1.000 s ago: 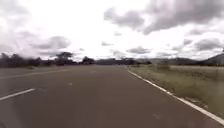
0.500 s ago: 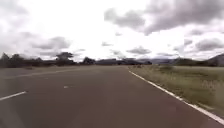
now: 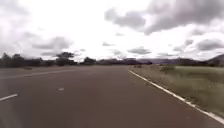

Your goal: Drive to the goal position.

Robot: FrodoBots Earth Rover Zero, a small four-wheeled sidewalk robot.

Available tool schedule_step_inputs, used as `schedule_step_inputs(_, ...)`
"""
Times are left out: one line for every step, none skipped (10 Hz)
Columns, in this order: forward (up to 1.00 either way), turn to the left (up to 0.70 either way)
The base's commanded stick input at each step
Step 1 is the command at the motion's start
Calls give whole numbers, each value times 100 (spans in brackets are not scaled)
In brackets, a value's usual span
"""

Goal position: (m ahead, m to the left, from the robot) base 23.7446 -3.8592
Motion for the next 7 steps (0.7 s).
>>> schedule_step_inputs(70,0)
schedule_step_inputs(70,8)
schedule_step_inputs(70,14)
schedule_step_inputs(70,13)
schedule_step_inputs(70,10)
schedule_step_inputs(70,5)
schedule_step_inputs(70,0)
